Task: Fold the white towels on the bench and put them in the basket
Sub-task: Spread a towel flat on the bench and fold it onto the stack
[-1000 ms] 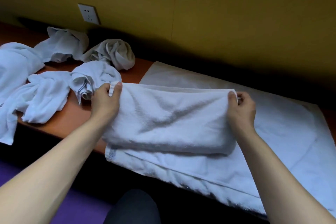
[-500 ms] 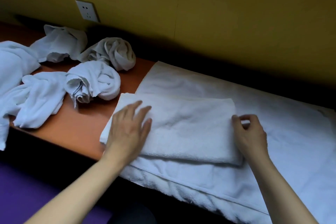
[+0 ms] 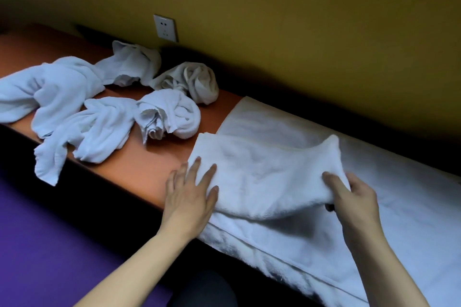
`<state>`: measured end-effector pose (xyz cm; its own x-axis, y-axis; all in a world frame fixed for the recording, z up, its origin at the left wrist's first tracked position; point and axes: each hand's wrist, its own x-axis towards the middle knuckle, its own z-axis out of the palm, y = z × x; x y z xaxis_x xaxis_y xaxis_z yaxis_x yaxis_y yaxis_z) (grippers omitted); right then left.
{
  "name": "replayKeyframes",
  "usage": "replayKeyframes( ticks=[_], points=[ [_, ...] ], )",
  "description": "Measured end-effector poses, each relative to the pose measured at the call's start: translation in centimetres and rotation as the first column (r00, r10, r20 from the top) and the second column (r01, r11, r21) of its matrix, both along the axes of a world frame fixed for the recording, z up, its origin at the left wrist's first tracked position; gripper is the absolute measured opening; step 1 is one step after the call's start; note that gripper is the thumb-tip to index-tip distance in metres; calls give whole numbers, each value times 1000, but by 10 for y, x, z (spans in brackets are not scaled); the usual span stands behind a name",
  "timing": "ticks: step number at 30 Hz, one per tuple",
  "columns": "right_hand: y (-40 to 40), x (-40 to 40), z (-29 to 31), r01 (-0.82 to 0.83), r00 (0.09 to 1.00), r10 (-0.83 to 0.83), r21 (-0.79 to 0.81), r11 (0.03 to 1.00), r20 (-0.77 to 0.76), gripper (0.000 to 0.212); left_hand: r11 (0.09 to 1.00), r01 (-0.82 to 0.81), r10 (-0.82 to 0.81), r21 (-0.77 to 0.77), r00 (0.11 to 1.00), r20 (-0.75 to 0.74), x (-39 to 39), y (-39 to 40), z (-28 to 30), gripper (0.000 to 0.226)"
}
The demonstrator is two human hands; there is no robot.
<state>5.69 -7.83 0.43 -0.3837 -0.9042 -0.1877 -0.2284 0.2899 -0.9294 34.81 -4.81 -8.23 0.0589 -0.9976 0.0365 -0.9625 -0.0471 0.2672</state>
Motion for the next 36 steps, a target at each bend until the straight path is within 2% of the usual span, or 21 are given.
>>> replayKeyframes(
  ticks=[3,5,9,14,16,18,20,22,24,25,26,28,30,33,36],
  points=[
    [-13,49,15,-121,989,109,-122,985,-105,8,986,-164,156,-24,967,-203,24,13,-4,51],
    [-20,84,18,-197,968,168,-150,969,-186,8,984,-180,173,16,916,-362,34,17,-4,54],
    [-22,153,19,-354,892,284,-152,923,-353,11,973,-222,217,56,814,-538,45,18,-1,49],
    [-12,211,-14,-535,671,471,67,842,-572,21,968,-228,245,108,745,-621,55,14,-3,40],
    [-3,220,-25,-576,589,545,162,801,-597,25,961,-234,269,144,694,-667,58,12,-4,38],
    [4,225,-33,-608,571,612,218,763,-547,34,949,-255,307,185,617,-725,63,10,-4,39],
    [6,220,-32,-638,621,649,197,744,-440,44,937,-274,336,215,546,-768,67,6,-1,53],
    [4,208,-26,-622,717,599,61,781,-357,39,930,-264,359,257,501,-787,68,0,5,63],
    [-1,185,-25,-467,829,398,-95,879,-392,25,929,-232,367,287,502,-783,65,-10,14,61],
    [-4,170,-30,-359,859,277,-122,925,-430,24,924,-223,383,312,509,-771,62,-14,19,55],
    [-7,156,-33,-262,863,190,-92,961,-469,29,911,-229,413,344,501,-761,59,-18,22,47],
    [-10,136,-40,-161,869,196,115,980,-454,45,885,-241,465,399,508,-725,52,-24,25,35],
    [-12,128,-44,-196,930,262,256,947,-257,52,870,-254,490,423,535,-688,48,-27,27,41],
    [-13,128,-47,-257,962,271,230,939,-29,56,841,-308,541,445,451,-710,46,-32,28,53],
    [-17,129,-46,-231,966,198,208,950,167,57,830,-304,553,467,340,-761,46,-37,31,53]
  ],
)
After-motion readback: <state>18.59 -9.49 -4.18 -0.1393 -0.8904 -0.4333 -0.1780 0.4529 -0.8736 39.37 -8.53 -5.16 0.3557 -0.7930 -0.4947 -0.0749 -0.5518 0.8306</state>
